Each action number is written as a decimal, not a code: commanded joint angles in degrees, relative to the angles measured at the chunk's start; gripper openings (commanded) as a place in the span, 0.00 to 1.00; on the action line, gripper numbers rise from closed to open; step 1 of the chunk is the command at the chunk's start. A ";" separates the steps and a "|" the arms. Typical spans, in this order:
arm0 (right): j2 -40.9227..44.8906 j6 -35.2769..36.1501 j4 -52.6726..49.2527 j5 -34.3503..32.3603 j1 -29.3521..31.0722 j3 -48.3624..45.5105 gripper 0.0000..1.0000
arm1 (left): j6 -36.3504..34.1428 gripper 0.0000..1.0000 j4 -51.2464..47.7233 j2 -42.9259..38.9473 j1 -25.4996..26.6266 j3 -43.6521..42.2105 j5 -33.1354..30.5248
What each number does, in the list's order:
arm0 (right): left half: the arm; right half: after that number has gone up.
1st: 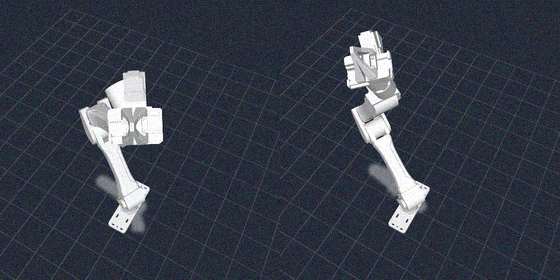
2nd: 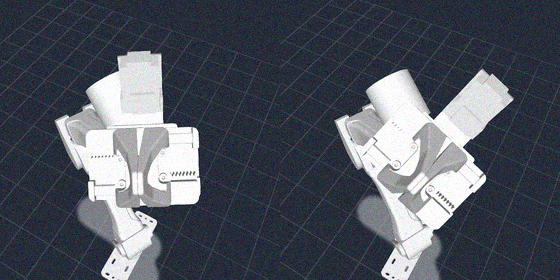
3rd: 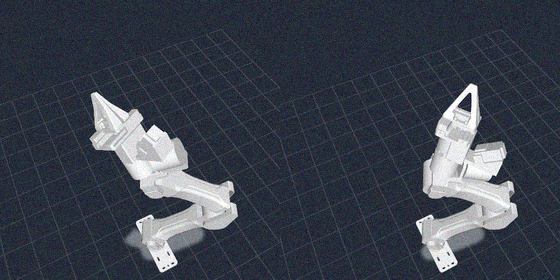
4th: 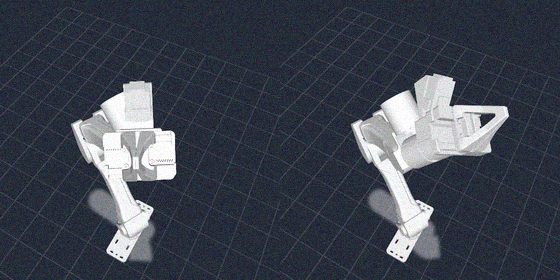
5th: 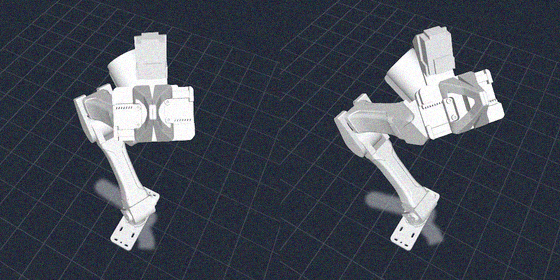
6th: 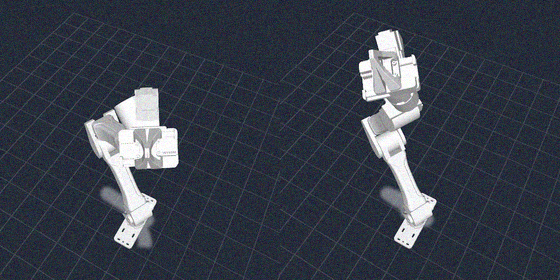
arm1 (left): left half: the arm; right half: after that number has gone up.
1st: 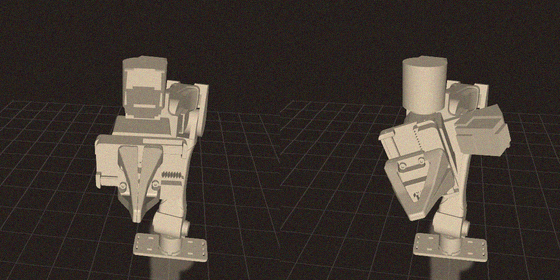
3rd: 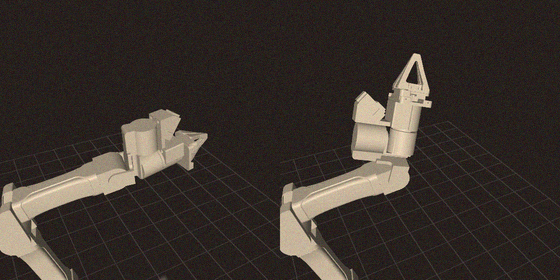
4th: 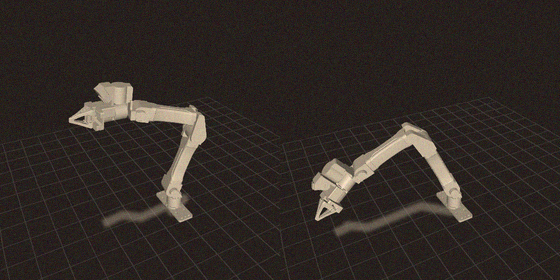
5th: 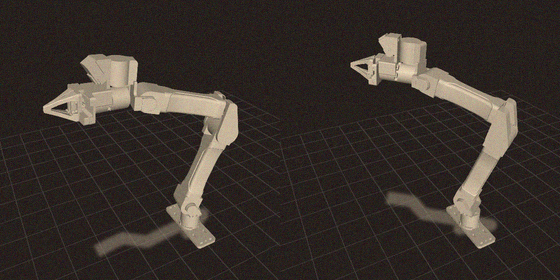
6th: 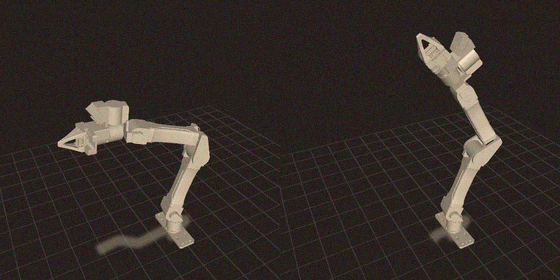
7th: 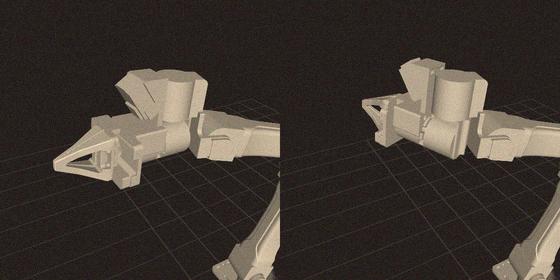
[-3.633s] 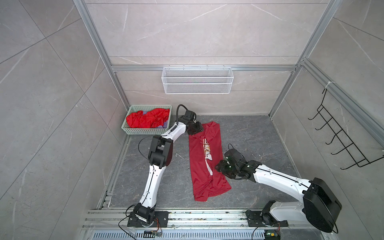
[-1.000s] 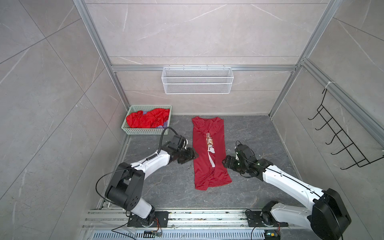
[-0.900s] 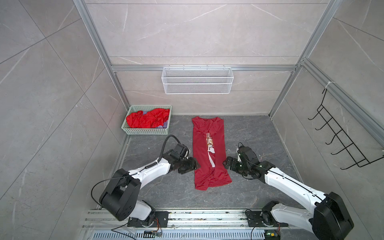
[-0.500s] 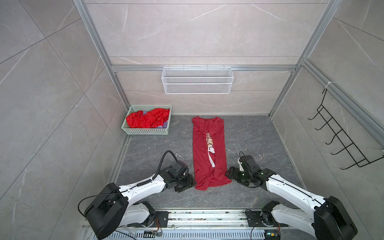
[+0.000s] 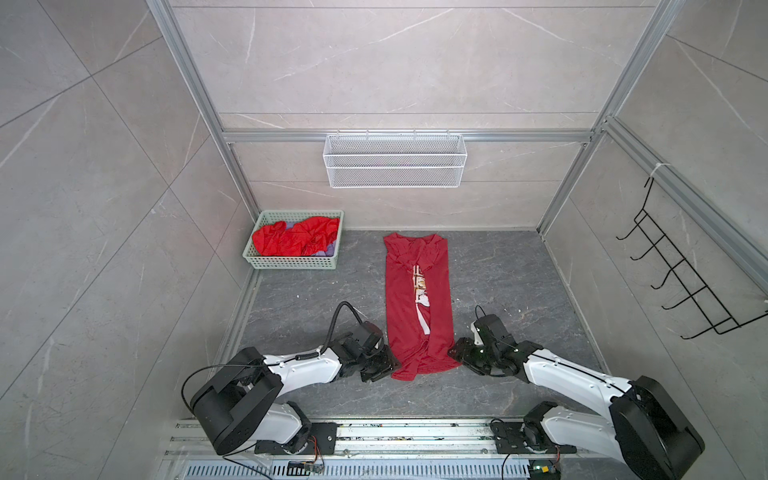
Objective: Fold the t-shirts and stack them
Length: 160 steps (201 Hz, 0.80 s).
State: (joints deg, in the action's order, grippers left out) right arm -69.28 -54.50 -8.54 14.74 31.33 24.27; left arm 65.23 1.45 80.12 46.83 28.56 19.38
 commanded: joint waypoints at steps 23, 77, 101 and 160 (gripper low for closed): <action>-2.76 -3.45 1.41 -1.63 2.95 -1.60 0.12 | 1.53 0.06 2.15 1.03 0.45 -0.34 0.13; 5.56 -3.58 -9.47 -6.80 9.37 2.42 0.00 | 2.59 0.00 -3.38 -3.90 4.43 0.15 -1.39; 8.05 -3.58 -11.36 -9.86 11.02 4.60 0.00 | 1.46 0.00 -7.71 -6.95 5.28 3.13 -2.39; -0.63 -0.82 -8.47 -20.03 11.07 15.87 0.00 | -9.63 0.00 -13.83 -1.16 1.05 18.25 -4.02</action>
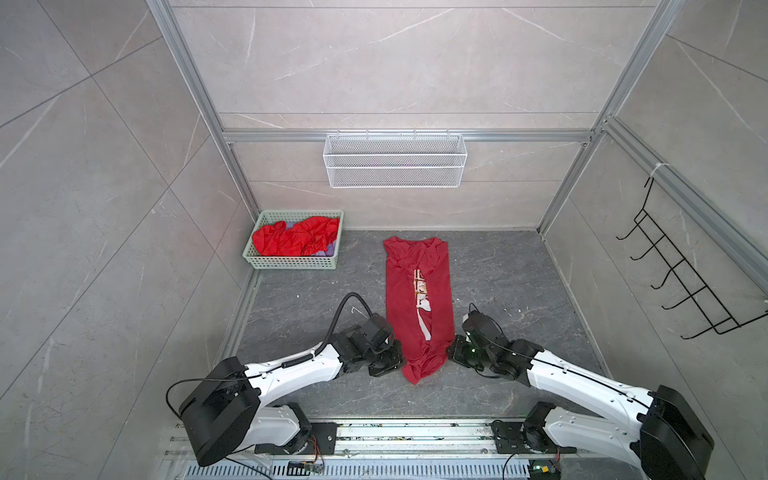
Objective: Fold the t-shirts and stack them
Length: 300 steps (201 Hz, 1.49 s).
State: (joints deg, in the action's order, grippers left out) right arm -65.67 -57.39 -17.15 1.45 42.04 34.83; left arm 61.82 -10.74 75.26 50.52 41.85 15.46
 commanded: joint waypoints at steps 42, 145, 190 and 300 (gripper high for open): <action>-14.86 5.64 0.51 -10.18 -2.70 14.61 0.00 | -12.56 0.00 1.20 14.07 -10.25 14.65 3.74; -33.58 8.60 9.37 -0.48 -16.58 25.25 0.00 | -15.06 0.00 5.30 33.00 -24.18 28.92 10.69; -33.85 9.78 8.42 -0.22 -18.73 27.82 0.00 | -15.80 0.00 3.94 35.15 -25.38 32.94 11.49; -45.73 11.39 7.93 2.68 -22.32 38.16 0.16 | -16.53 0.13 0.85 43.35 -27.40 41.96 9.53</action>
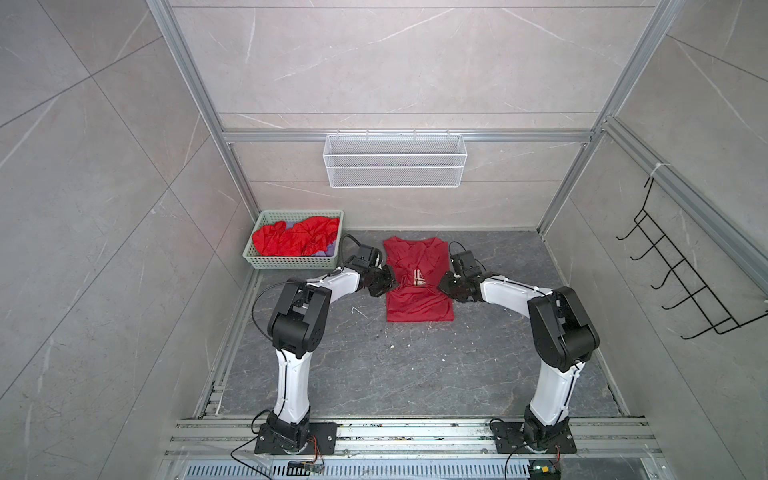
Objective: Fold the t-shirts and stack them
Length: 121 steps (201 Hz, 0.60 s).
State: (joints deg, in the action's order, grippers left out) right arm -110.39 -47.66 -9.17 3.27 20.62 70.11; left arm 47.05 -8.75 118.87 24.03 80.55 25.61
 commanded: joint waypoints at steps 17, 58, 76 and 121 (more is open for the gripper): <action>0.37 2.74 0.97 1.19 -1.45 2.64 0.43 | -2.42 0.35 -1.93 -1.03 -1.50 3.82 -1.34; 9.41 8.43 -1.02 0.87 -1.80 -1.09 0.61 | -5.57 0.50 -4.47 -8.75 -2.24 0.91 -6.47; 13.46 9.37 -4.74 0.81 -1.80 -4.03 0.64 | -6.17 0.56 -5.11 -13.00 -2.16 -2.97 -6.34; 25.49 4.15 -4.36 8.46 -1.72 -20.31 0.69 | -4.99 0.68 -5.01 -23.93 -0.65 -17.77 -3.35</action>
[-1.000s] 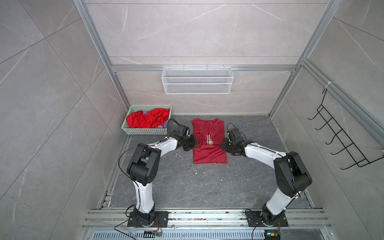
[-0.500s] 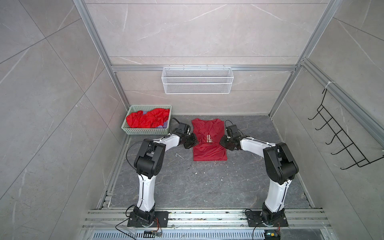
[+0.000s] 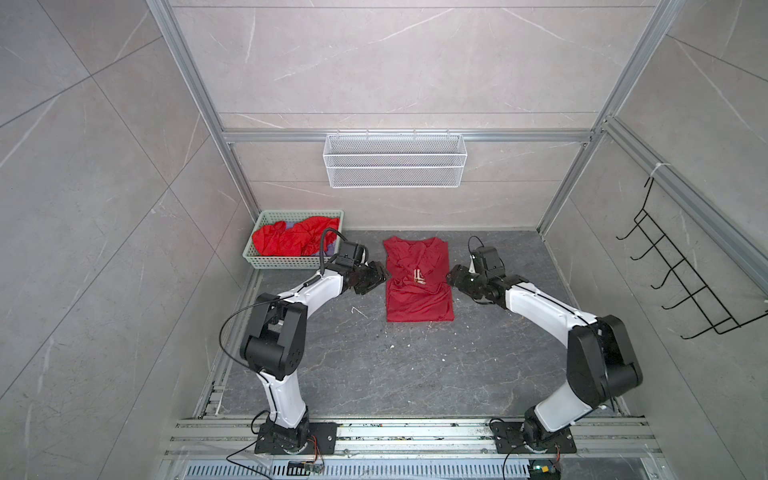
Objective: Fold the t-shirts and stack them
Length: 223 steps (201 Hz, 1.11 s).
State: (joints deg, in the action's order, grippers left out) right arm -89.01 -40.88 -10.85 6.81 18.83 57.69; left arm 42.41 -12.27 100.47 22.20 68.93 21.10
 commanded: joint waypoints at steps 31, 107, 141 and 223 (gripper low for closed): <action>10.63 -9.77 1.85 8.56 0.57 -18.69 0.74 | 4.34 0.68 0.20 -11.88 4.36 -16.61 1.02; 6.71 -23.71 22.42 12.10 1.54 -31.93 0.74 | 17.14 0.66 16.44 -9.74 5.87 -27.34 3.48; 0.78 -27.28 28.88 11.50 1.82 -32.54 0.73 | 20.83 0.65 21.27 -3.62 6.56 -26.58 2.61; -3.33 -31.00 30.47 9.22 4.11 -31.65 0.73 | 23.96 0.01 26.06 4.54 6.89 -19.48 3.09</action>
State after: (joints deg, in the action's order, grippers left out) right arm -90.02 -69.65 26.87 19.03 21.45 28.12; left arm 65.73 14.24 104.29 28.77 46.94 24.14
